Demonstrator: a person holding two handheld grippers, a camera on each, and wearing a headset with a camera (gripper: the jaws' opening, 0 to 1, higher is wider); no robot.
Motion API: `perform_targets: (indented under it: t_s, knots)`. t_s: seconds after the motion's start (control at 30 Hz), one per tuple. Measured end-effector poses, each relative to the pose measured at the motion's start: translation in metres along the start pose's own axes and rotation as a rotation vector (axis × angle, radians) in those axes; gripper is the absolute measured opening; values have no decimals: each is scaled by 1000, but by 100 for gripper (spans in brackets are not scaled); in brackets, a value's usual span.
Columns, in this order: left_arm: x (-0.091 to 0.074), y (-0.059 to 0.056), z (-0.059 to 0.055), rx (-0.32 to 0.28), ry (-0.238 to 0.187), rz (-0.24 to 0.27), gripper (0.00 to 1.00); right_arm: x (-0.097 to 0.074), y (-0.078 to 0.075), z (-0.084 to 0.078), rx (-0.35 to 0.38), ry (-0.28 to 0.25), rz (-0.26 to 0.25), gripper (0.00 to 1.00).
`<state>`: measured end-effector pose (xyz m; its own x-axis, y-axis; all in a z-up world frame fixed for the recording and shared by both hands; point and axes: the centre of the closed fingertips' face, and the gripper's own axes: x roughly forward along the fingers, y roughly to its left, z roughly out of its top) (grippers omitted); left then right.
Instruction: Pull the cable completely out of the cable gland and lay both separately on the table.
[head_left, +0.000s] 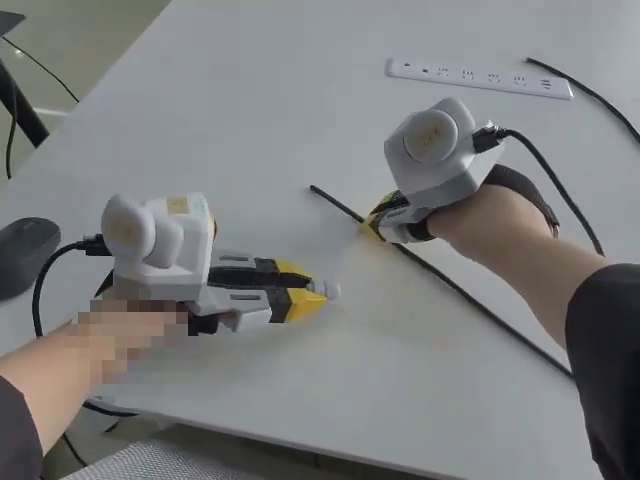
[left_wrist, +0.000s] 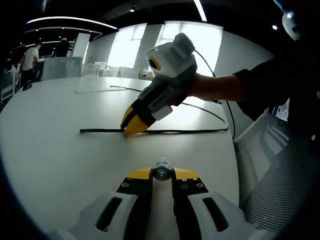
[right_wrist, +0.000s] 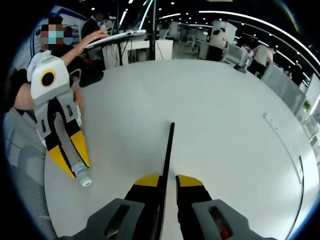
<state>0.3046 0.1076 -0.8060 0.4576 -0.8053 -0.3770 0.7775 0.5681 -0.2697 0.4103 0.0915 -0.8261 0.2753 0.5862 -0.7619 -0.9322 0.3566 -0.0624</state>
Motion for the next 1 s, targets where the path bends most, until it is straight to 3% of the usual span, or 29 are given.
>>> perform_targets:
  t_s: [0.3, 0.4, 0.43, 0.57, 0.67, 0.8, 1.0]
  knots:
    - [0, 9, -5, 16, -7, 26, 15, -5, -1, -1, -2, -3, -7, 12]
    - [0, 11, -5, 43, -10, 39, 15, -10, 3, 0, 13, -16, -6, 11]
    - [-2, 16, -4, 79, -18, 62, 15, -12, 3, 1, 17, -20, -7, 11]
    - [-4, 14, -6, 84, -33, 55, 16, -18, 6, 0, 9, -24, -13, 11]
    - [-3, 11, -10, 109, -11, 47, 17, -22, 5, -2, 18, -26, -16, 10]
    - [-4, 7, -7, 79, -26, 51, 18, -23, 4, -4, 21, -24, -18, 10]
    - [-9, 9, -2, 44, -46, 62, 38, -29, 9, -10, 26, -19, -22, 13]
